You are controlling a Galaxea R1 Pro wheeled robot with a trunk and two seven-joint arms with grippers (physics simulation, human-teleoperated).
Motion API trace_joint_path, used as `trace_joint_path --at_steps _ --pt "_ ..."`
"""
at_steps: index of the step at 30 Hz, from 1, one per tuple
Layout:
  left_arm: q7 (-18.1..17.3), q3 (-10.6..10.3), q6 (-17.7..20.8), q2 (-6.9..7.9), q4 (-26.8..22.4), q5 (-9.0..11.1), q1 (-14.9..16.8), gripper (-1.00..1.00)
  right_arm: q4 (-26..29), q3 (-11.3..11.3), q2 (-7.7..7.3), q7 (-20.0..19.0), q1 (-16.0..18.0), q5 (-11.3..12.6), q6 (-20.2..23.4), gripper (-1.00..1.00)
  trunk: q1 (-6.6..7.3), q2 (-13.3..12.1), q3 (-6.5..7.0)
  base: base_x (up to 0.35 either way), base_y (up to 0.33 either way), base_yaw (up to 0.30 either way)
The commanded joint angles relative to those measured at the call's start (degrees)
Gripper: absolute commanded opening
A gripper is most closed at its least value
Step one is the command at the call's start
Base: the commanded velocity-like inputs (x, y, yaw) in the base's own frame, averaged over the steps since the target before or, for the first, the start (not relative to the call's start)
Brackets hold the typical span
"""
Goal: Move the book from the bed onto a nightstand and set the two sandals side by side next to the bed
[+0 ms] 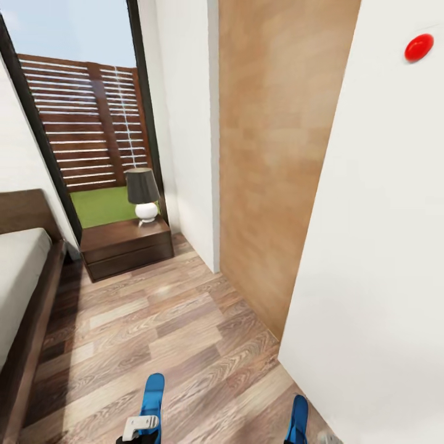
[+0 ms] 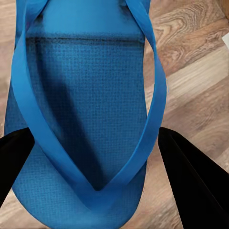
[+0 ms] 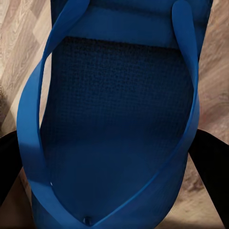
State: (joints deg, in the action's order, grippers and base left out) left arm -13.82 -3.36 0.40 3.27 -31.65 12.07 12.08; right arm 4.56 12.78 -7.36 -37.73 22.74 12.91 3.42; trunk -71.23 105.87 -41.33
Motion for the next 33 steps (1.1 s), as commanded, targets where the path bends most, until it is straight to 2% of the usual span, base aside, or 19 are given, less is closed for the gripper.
trace_joint_path --at_steps 1,16,27,33 --pt "0.0 -0.3 0.0 0.07 0.0 0.6 0.0 -1.00 0.0 0.1 -0.02 -0.2 0.0 0.5 0.4 -1.00 0.01 0.0 -0.05 0.009 0.000 0.288" --pt "0.0 -0.3 0.1 0.07 0.0 0.6 0.0 -1.00 0.0 0.1 -0.02 -0.2 0.0 0.5 0.4 -1.00 0.01 0.0 -0.05 0.012 0.000 0.263" --pt "0.0 -0.2 0.1 0.07 0.0 0.6 0.0 -1.00 0.0 0.1 -0.02 -0.2 0.0 0.5 0.4 -1.00 0.01 0.0 -0.05 0.298 0.000 0.014" --pt "0.0 -0.3 0.1 0.07 0.1 0.6 0.0 -1.00 0.0 0.1 -0.02 -0.2 0.0 0.5 0.4 -1.00 0.01 0.0 -0.05 0.325 0.000 0.204"
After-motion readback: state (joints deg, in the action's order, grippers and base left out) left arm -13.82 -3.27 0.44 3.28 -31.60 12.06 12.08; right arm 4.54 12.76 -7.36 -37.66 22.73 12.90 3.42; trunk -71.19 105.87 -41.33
